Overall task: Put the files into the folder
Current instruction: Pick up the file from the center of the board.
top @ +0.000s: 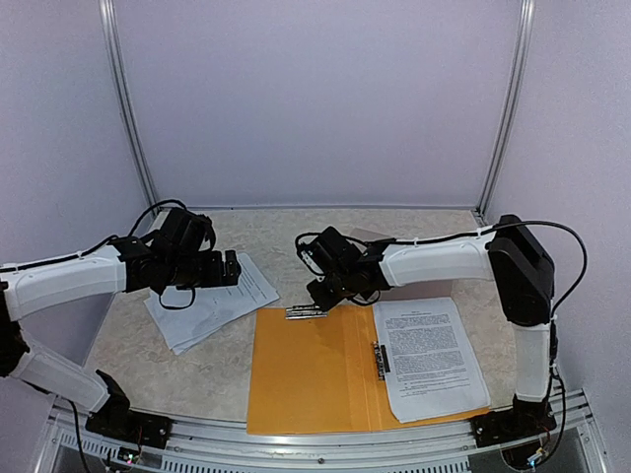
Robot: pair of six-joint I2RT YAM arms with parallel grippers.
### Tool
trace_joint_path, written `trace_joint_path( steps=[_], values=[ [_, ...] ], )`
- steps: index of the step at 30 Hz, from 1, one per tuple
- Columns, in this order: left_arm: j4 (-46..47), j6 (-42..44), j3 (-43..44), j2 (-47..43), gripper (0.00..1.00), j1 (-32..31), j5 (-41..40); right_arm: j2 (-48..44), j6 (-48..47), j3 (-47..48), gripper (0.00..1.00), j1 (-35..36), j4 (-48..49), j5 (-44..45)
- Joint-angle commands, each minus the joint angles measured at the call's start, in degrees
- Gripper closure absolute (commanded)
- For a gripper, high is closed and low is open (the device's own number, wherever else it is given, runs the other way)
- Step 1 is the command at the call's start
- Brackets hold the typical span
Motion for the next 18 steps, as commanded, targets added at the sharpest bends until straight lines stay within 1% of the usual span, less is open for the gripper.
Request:
trace_joint_path(
  steps=[1, 7, 11, 15, 18],
  values=[
    [-0.99, -0.49, 0.63, 1.35, 0.01, 0.34, -0.56, -5.08, 3.88, -4.98, 0.57, -0.19, 0.96, 2.86],
    [-0.86, -0.56, 0.66, 2.60, 0.01, 0.26, 0.10, -8.68, 6.19, -11.20, 0.47, -0.63, 2.64, 4.35],
    [-1.05, -0.69, 0.68, 3.43, 0.01, 0.19, 0.28, -10.05, 7.14, -14.92, 0.45, -1.54, 4.67, 3.10],
    [-1.20, -1.06, 0.33, 3.51, 0.01, 0.01, 0.10, -11.14, 6.79, -16.30, 0.44, -1.76, 6.50, 0.50],
    [-1.10, -1.34, -0.08, 3.38, 0.01, -0.09, 0.17, -13.63, 6.06, -17.86, 0.41, -1.75, 9.30, -1.92]
  ],
)
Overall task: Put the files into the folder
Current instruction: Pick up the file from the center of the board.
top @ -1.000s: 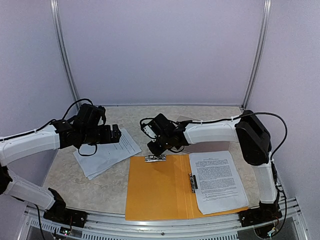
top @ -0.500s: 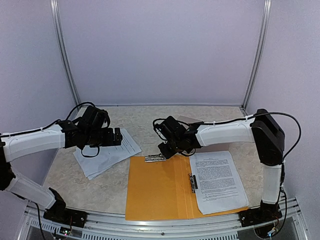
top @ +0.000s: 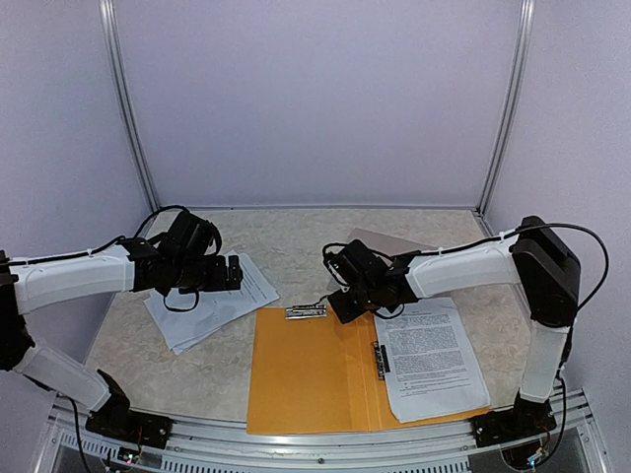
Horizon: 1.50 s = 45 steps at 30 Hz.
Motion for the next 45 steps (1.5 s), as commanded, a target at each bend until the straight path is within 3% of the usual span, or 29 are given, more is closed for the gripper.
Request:
trace_joint_path(
  steps=[1, 10, 14, 20, 28, 35, 45],
  values=[
    [-1.07, -0.63, -0.25, 0.21, 0.01, -0.16, 0.05, -5.62, -0.03, -2.32, 0.40, -0.36, 5.26, -3.81],
    [-1.61, -3.39, -1.54, 0.97, 0.01, 1.25, 1.15, -6.93, -3.81, 1.28, 0.38, -0.34, 6.74, -6.57],
    [-2.61, -5.27, -1.54, 2.04, 0.01, 5.48, 7.93, -4.88, -8.12, 5.09, 0.36, -0.28, 7.69, -11.51],
    [-1.88, -9.00, -4.22, 2.75, 0.01, 10.16, 14.31, 7.75, -12.69, 23.88, 0.30, -0.53, 0.73, -16.61],
    [0.09, -14.93, -11.13, 0.01, 0.01, 11.45, 12.20, 24.02, -3.81, 39.96, 0.29, -2.49, -0.87, -26.79],
    [1.91, -16.40, -15.52, -2.19, 0.01, 13.11, 13.08, 30.12, 1.47, 43.19, 0.33, -4.17, 0.27, -32.81],
    [5.16, -17.57, -17.79, -0.01, 0.03, 13.30, 14.85, 31.88, 4.73, 41.40, 0.49, -4.49, 2.79, -37.98]
  ],
)
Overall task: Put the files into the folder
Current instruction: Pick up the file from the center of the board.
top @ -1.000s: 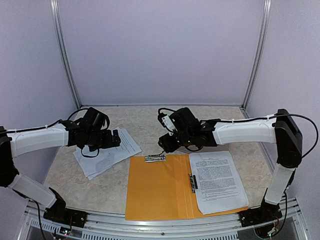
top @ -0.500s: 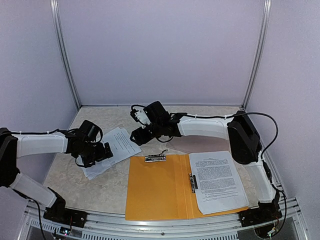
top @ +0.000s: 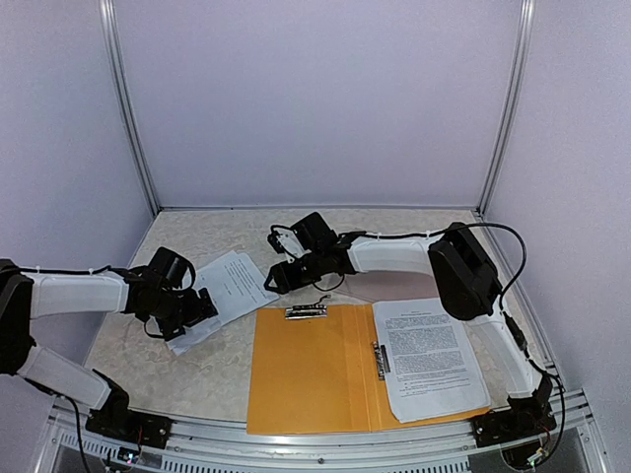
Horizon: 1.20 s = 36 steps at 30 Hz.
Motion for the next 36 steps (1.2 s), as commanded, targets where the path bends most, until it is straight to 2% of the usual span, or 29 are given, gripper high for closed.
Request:
trace_joint_path(
  steps=[1, 16, 25, 29, 36],
  values=[
    [2.44, -0.99, -1.46, 1.20, 0.03, 0.43, 0.99, 1.26, 2.28, -0.34, 0.50, 0.23, 1.31, -3.42],
    [4.39, -1.51, -3.09, 2.05, 0.04, -0.14, 0.83, -0.98, 3.32, -6.25, 0.55, 0.27, 3.48, -2.97],
    [3.91, -1.59, -3.21, 1.52, 0.04, -0.58, 0.09, -1.09, 4.23, -6.62, 0.75, 0.23, 4.75, -2.88],
    [3.73, -1.47, -3.15, 1.45, 0.04, -0.82, -0.19, -1.52, 4.14, -6.62, 0.87, 0.24, 4.96, -2.31],
    [3.47, -1.46, -3.08, 1.32, 0.04, -0.84, -0.49, -2.65, 4.06, -6.67, 1.00, 0.27, 5.47, -2.03]
  ],
)
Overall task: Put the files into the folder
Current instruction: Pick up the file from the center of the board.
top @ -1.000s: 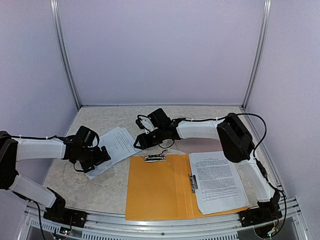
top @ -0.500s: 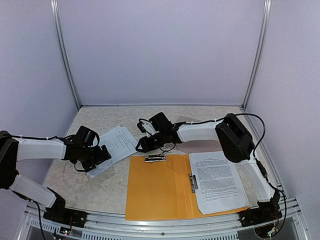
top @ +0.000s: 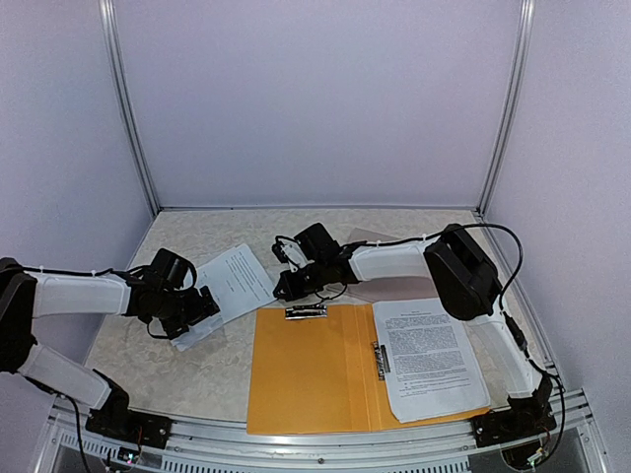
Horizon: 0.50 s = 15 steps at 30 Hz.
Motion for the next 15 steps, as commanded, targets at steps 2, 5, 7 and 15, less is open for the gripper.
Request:
trace_joint_path(
  steps=[2, 5, 7, 15],
  values=[
    [-1.80, -0.27, -1.66, 0.36, 0.04, -0.32, -0.17, -3.11, -0.21, -0.93, 1.00, 0.20, 0.13, 1.12],
    [-1.80, -0.35, -1.66, 0.29, 0.04, -0.33, -0.28, -3.90, -0.57, -0.97, 1.00, 0.20, -0.07, 1.97],
    [-1.96, -0.23, -1.66, 0.23, 0.04, -0.39, -0.33, -4.54, -0.88, -0.84, 1.00, 0.21, -0.37, 2.39],
    [-3.67, 1.66, 0.04, -2.29, 0.01, -0.37, 0.06, -8.00, -2.23, -0.70, 1.00, 0.23, -1.44, 3.79]
  ],
)
